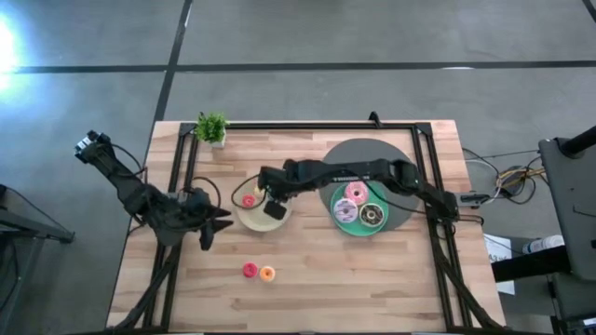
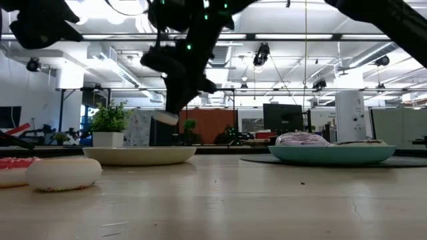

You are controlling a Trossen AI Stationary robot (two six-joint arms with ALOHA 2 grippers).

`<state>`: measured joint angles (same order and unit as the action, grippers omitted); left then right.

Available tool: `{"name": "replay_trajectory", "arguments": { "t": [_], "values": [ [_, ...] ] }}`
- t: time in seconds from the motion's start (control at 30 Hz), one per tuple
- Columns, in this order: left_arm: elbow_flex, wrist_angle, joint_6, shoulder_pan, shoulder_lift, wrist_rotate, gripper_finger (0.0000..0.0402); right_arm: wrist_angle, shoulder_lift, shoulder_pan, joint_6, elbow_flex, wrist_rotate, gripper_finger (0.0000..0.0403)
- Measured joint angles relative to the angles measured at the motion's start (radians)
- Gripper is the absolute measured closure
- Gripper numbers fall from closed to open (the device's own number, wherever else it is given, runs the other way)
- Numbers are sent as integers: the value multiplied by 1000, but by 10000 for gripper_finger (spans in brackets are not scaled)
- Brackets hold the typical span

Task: Pick & Place donuts
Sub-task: Put the small blue donut on the brown plate

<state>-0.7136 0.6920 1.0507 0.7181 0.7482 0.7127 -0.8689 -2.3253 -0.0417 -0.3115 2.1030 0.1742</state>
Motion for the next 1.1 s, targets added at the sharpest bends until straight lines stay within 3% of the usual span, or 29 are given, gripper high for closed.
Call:
{"name": "replay_trajectory", "arguments": {
  "t": [0.27,0.4,0.83,1.1],
  "values": [
    [0,-1,13,0,-27,80,266,115,-8,-72,46,-80,-50,391],
    [0,-1,17,0,-26,121,266,127,-55,-95,16,-89,-123,390],
    [0,0,104,-1,-8,149,266,116,-103,-101,49,-50,-98,386],
    [0,0,128,-1,11,152,266,112,-103,-100,25,-50,-95,304]
  ]
}}
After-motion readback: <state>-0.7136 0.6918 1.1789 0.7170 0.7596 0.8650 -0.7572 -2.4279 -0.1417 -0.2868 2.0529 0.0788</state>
